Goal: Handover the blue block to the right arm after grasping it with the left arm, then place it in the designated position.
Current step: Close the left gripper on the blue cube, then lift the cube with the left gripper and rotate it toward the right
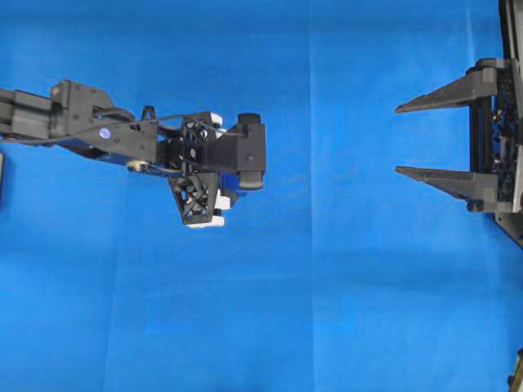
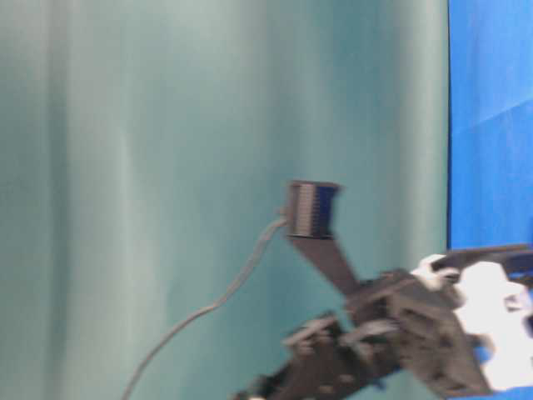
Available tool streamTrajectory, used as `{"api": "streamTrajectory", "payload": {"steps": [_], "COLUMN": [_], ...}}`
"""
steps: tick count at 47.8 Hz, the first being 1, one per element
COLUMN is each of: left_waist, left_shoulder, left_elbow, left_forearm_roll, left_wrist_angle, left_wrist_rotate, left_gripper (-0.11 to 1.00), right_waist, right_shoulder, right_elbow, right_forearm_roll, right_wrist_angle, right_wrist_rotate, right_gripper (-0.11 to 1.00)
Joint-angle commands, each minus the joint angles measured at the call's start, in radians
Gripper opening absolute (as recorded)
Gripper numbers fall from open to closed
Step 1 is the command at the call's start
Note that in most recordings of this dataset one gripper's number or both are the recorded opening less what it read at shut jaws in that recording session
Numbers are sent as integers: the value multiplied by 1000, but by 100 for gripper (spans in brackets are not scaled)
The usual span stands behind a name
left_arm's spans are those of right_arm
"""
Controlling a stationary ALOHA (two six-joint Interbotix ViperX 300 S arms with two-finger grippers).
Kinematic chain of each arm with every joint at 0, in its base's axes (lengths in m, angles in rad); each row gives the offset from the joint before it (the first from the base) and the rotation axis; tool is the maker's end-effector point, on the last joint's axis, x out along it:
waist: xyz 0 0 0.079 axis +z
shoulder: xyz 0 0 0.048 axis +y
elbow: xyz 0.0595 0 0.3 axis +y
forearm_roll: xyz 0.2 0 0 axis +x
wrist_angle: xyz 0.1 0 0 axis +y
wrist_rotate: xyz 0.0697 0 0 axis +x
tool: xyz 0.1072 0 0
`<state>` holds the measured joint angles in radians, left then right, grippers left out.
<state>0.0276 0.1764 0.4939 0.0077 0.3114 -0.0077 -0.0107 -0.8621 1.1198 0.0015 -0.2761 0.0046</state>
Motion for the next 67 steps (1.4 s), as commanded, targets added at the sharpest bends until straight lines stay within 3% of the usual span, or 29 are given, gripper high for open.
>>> {"api": "streamTrajectory", "payload": {"steps": [1,11,32,51,67], "left_waist": [-3,-15,-18,-18,-18], "left_shoulder": [-75,-156,-216,-239,-241], "left_elbow": [-44,-123,-287,-405,-405], "left_forearm_roll": [0,2,6,6,9], "left_wrist_angle": [58,221,434,535,537], "left_wrist_rotate": [2,2,11,12,12], "left_gripper": [48,49,49,48,48], "right_waist": [0,0,0,0,0], "right_shoulder": [3,3,3,5,5], "right_elbow": [-21,-21,-25,-25,-23], "right_forearm_roll": [0,2,2,0,0], "right_wrist_angle": [-8,-6,-6,-3,-3], "right_wrist_rotate": [2,2,2,2,2], "right_gripper": [96,96,96,96,96]}}
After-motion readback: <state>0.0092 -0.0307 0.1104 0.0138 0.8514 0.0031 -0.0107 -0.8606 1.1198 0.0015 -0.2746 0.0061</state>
